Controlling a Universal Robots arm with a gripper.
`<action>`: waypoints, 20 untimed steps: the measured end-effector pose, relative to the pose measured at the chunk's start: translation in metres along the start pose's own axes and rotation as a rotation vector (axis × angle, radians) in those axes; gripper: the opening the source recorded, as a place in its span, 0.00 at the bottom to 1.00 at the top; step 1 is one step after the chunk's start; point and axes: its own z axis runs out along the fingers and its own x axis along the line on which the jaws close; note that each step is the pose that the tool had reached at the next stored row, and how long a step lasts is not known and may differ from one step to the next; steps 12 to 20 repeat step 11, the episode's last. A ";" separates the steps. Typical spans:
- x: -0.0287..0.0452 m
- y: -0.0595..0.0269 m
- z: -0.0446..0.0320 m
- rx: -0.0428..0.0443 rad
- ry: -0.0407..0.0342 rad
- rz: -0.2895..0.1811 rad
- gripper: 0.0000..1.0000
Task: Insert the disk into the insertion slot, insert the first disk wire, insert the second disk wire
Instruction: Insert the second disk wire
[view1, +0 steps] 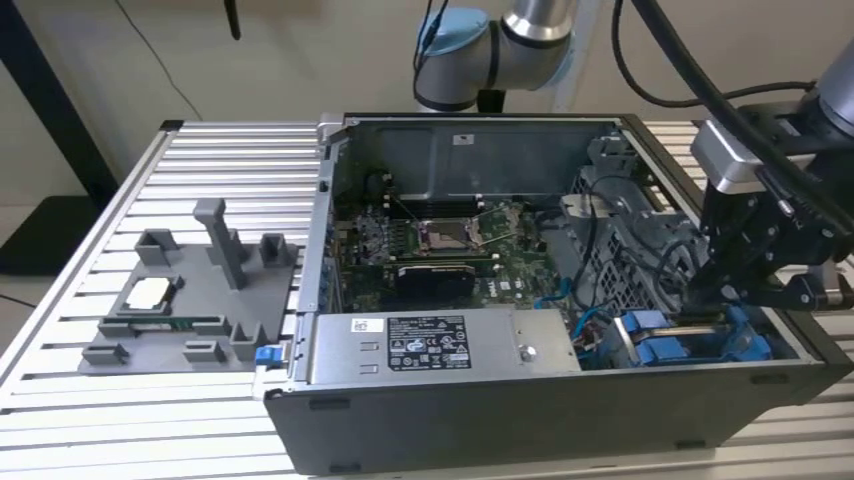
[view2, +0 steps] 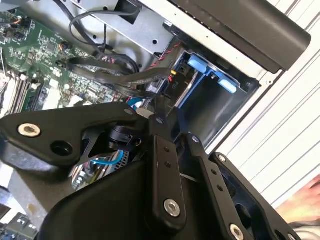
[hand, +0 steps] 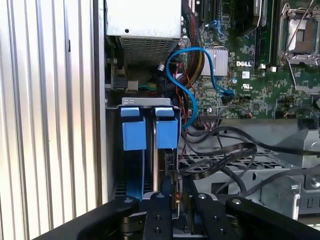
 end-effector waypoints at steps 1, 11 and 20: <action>-0.0001 0.0000 -0.0010 0.0000 -0.0001 0.000 0.24; -0.0005 -0.0001 -0.0037 0.0000 -0.0005 0.000 0.24; -0.0005 -0.0001 -0.0037 0.0000 -0.0005 0.000 0.24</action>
